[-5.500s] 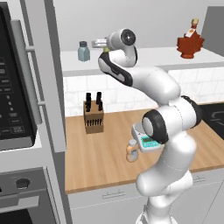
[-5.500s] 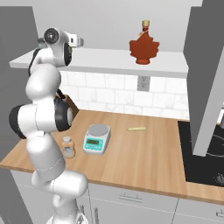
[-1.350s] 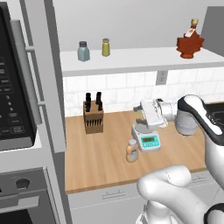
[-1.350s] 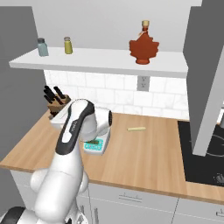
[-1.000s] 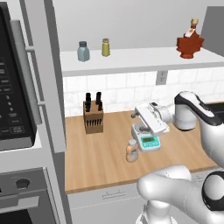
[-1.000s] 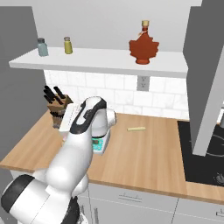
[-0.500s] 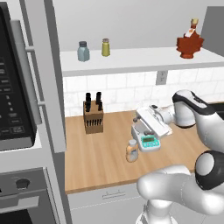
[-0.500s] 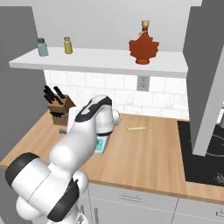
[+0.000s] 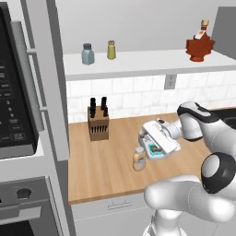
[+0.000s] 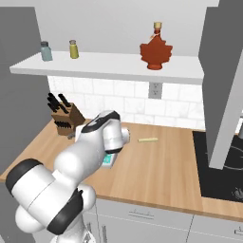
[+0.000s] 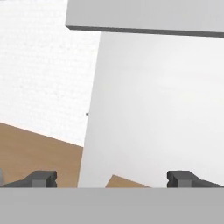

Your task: Put the shaker and condiment bottle from the counter next to their counterparts in the cabinet.

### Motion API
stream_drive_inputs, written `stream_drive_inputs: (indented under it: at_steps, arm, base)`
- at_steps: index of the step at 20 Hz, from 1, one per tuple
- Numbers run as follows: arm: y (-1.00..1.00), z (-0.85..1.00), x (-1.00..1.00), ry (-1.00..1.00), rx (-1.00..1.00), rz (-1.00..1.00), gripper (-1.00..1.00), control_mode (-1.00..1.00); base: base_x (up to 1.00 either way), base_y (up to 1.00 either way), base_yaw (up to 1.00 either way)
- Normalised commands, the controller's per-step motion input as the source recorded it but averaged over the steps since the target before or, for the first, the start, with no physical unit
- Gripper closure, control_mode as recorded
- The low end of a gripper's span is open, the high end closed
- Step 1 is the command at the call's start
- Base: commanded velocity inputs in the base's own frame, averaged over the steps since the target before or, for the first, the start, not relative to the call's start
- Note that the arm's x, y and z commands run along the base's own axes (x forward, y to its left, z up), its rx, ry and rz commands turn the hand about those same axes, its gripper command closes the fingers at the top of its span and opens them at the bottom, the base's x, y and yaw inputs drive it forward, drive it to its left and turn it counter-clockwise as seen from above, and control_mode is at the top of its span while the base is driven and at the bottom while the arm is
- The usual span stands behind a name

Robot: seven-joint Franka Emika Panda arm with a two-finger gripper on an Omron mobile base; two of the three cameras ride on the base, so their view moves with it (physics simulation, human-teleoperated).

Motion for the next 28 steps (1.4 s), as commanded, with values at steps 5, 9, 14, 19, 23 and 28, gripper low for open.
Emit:
stream_drive_inputs:
  at_steps: [5,9,14,19,23,28]
  arm:
    - [0.0,-0.23,-0.21,-0.01,0.0,0.01,-1.0,-1.0]
    - [-0.04,-0.28,-0.24,0.0,0.0,0.08,-1.0,-1.0]
    - [-0.02,-0.2,-0.15,0.0,0.0,0.07,-1.0,-1.0]
    - [-0.15,-0.02,0.0,-0.01,0.0,0.01,-1.0,-1.0]
    - [-0.2,0.0,0.0,-0.01,0.0,0.0,-1.0,-1.0]
    - [-0.07,0.0,0.19,0.0,0.01,0.0,-1.0,-1.0]
  base:
    - [0.0,0.0,0.0]
    - [0.0,0.0,0.0]
    - [0.0,0.0,0.0]
    - [0.0,0.0,0.0]
    - [0.0,0.0,0.0]
    - [0.0,0.0,0.0]
